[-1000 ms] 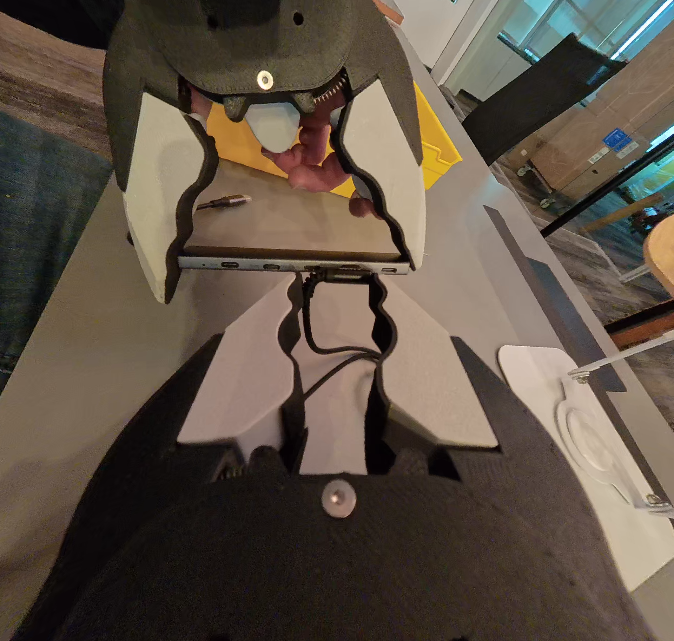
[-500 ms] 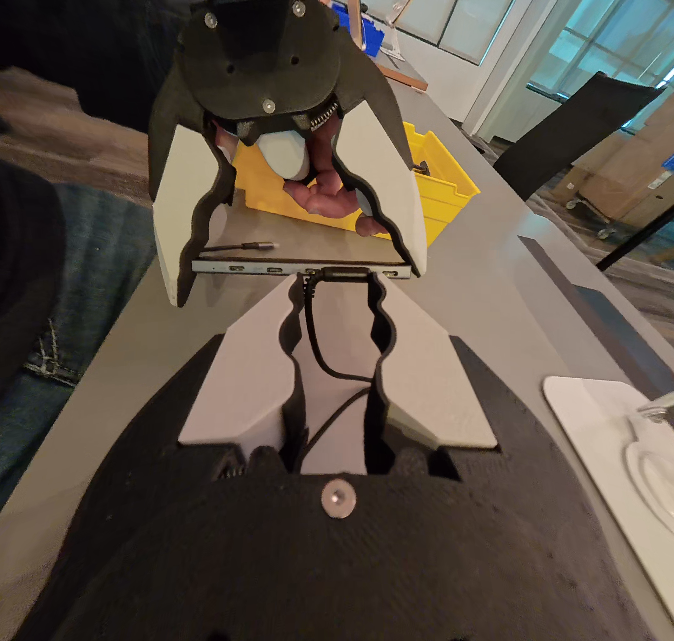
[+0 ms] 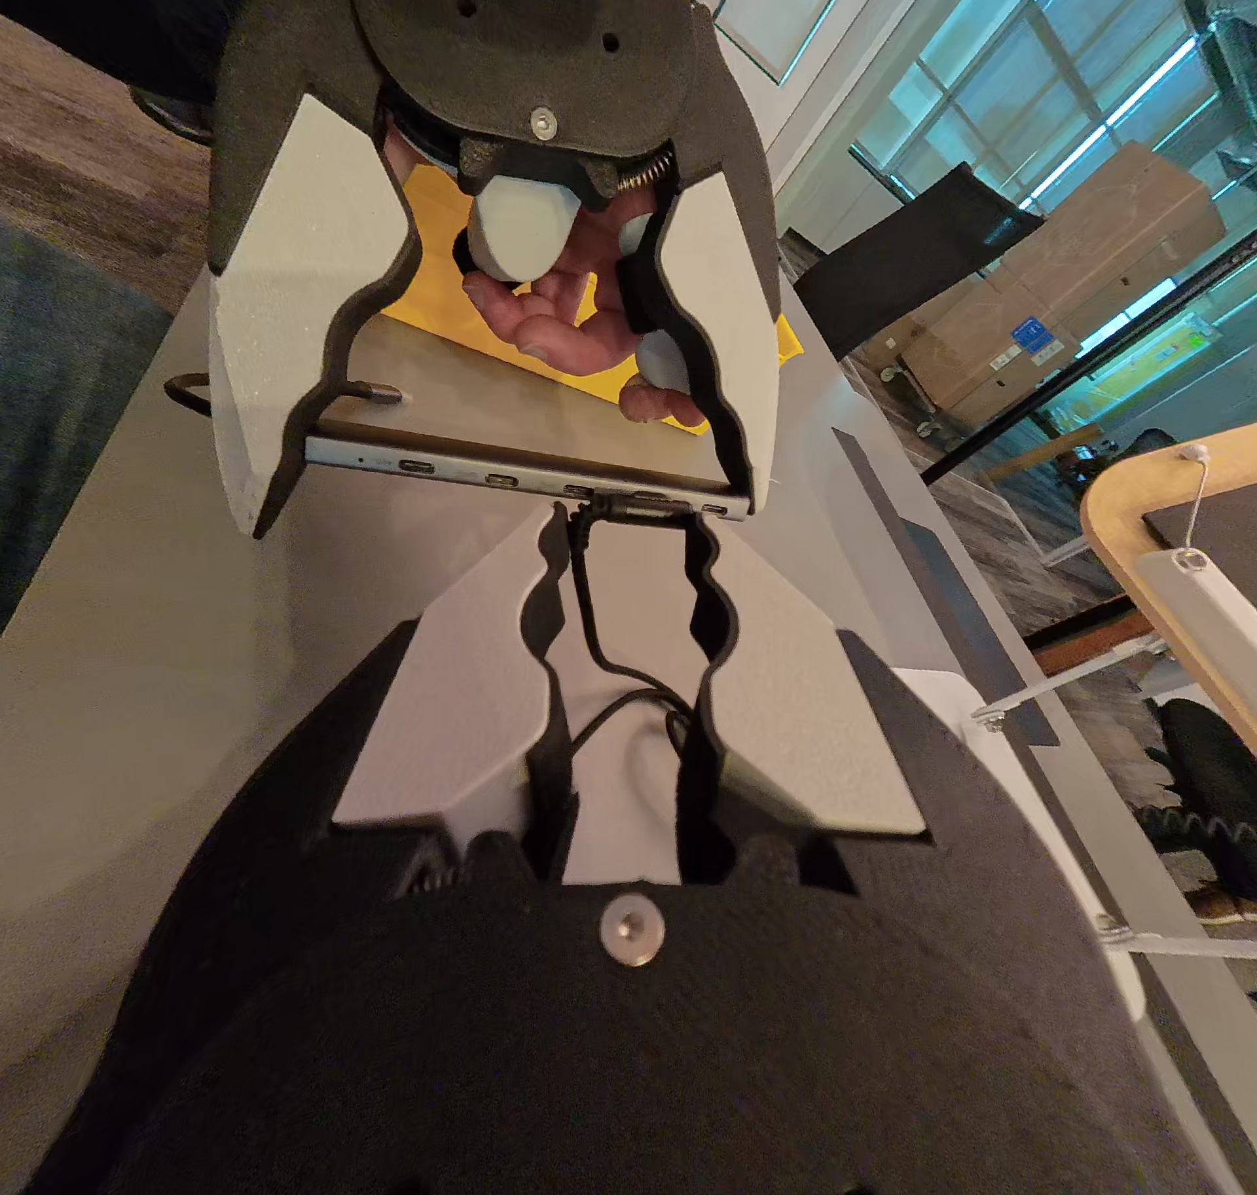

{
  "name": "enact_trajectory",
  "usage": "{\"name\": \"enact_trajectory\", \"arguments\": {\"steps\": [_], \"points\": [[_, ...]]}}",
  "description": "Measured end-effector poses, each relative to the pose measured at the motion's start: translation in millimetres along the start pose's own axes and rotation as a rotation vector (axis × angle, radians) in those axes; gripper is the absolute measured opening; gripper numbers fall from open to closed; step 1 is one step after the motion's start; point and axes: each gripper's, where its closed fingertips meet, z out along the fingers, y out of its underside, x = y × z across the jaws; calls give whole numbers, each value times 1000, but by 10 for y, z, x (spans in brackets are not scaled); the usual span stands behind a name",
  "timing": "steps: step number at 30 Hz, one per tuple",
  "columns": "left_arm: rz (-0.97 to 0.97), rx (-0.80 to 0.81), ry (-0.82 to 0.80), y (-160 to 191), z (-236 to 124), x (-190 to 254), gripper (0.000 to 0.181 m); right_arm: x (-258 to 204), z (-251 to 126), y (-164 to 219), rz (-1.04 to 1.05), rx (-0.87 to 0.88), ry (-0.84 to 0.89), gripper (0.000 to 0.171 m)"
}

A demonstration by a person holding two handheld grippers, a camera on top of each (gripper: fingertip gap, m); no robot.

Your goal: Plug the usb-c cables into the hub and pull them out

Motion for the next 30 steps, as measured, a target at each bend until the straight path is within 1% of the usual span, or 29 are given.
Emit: {"name": "enact_trajectory", "arguments": {"steps": [2,9,11,12,17,24,27,30], "points": [[-2,3,2,-5,0,7,138,-3,-8,-12,36,15,-17,31],[41,19,6,-47,-26,31,138,-19,-68,-107,258,170,-180,31],[27,31,10,-79,-33,36,138,-15,-94,-145,326,213,-226,32],[23,34,4,-94,-36,19,138,1,-95,-156,326,219,-215,33],[27,23,-7,-77,-46,-4,138,8,-74,-145,178,168,-107,36],[45,3,8,-65,-31,45,138,-37,-90,-141,30,118,-88,35],[41,7,15,-67,-32,59,138,-45,-96,-139,41,106,-118,34],[37,17,12,-92,-44,46,138,-20,-107,-147,75,115,-111,33]]}}
